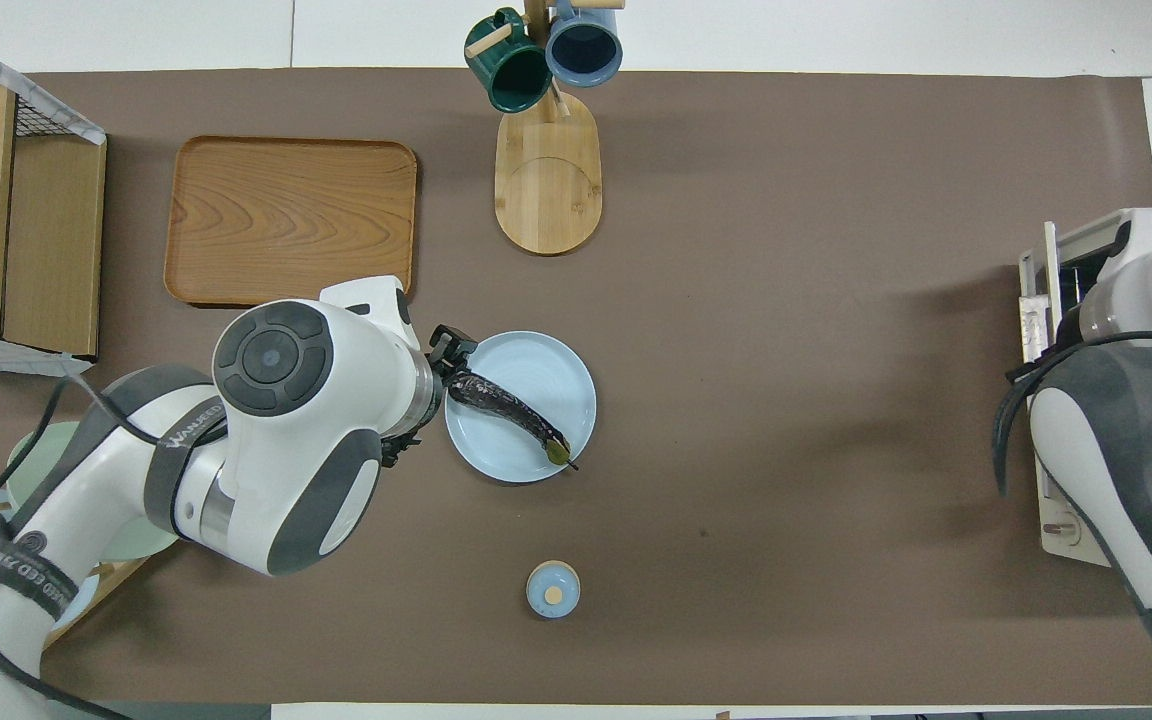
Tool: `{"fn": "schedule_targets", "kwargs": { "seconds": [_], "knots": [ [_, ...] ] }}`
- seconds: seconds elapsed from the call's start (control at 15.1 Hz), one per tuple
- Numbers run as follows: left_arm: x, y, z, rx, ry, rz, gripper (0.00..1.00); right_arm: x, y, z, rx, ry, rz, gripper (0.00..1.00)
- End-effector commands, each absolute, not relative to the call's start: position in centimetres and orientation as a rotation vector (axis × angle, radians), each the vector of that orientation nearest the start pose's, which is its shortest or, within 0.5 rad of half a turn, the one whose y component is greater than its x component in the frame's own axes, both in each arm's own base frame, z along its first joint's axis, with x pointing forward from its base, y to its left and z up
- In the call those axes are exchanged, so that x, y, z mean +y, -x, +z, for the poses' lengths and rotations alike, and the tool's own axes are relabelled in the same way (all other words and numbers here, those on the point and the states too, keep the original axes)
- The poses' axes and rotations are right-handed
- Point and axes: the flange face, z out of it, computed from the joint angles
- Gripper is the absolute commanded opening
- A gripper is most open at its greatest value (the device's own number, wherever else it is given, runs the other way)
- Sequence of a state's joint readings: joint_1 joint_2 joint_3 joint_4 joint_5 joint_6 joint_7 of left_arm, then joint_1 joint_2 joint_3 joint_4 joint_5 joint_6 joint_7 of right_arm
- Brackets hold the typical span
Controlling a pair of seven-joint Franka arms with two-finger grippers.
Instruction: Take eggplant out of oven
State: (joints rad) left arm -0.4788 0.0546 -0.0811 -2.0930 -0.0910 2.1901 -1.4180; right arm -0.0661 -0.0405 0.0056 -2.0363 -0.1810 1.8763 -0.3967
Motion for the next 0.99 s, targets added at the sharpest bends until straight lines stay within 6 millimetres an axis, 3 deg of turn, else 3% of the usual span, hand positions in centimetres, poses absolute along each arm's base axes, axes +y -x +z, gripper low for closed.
{"fn": "schedule_targets", "kwargs": {
  "seconds": [0.0, 0.26, 0.4, 0.53, 0.73, 0.93],
  "knots": [
    [-30.5, -48.0, 38.2, -1.523, 2.859, 0.079, 0.96, -5.7, -51.3, 47.1, -0.670, 3.212, 0.284, 0.00],
    [-32.1, -48.7, 34.6, -1.514, 2.874, 0.073, 0.96, -8.0, -50.4, 48.2, -0.718, 3.189, 0.285, 0.08],
    [-33.6, -48.6, 33.5, -1.494, 2.876, 0.086, 0.96, -8.0, -50.1, 48.3, -0.695, 3.162, 0.290, 0.08],
    [-34.0, -49.2, 32.3, -1.540, 2.854, 0.087, 0.95, -6.4, -50.5, 48.2, -0.586, 3.149, 0.221, 0.07],
    [-35.0, -48.6, 30.9, -1.509, 2.860, 0.094, 0.94, -0.5, -51.4, 47.2, -0.358, 3.161, 0.096, 0.00],
    [-35.1, -48.5, 30.8, -1.507, 2.856, 0.098, 0.90, 0.0, -51.3, 44.0, -0.229, 3.176, 0.070, 0.00]
  ]
}}
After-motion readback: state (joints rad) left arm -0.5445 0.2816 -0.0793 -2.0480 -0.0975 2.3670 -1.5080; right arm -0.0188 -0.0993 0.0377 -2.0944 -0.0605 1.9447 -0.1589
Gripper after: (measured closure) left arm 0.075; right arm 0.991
